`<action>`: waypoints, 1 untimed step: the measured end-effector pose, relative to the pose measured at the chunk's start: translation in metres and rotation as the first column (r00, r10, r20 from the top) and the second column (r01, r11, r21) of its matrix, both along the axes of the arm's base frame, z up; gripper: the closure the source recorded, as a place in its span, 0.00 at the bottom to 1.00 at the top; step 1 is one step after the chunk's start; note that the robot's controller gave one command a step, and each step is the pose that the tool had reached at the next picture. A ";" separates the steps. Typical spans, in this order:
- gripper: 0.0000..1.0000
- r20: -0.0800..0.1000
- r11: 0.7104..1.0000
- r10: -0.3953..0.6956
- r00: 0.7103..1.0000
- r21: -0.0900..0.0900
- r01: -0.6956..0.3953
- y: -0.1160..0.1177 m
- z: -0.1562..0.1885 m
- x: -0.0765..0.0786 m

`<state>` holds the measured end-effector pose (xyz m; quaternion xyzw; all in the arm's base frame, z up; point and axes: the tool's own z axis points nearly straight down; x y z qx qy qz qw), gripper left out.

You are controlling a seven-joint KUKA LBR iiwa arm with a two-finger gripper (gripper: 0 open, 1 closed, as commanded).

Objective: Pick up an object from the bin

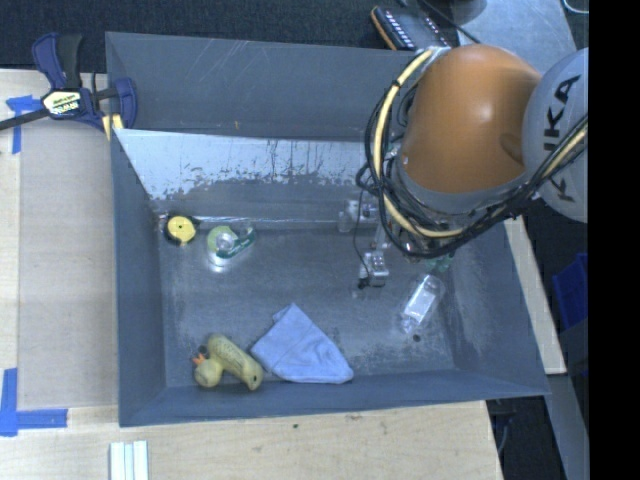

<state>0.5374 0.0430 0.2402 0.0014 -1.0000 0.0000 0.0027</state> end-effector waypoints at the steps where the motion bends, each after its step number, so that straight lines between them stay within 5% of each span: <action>1: 0.00 0.009 1.000 -0.002 1.000 0.001 0.002 0.000 0.005 0.001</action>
Offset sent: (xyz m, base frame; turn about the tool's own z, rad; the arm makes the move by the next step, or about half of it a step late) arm -0.0475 0.0611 -0.1702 -0.4234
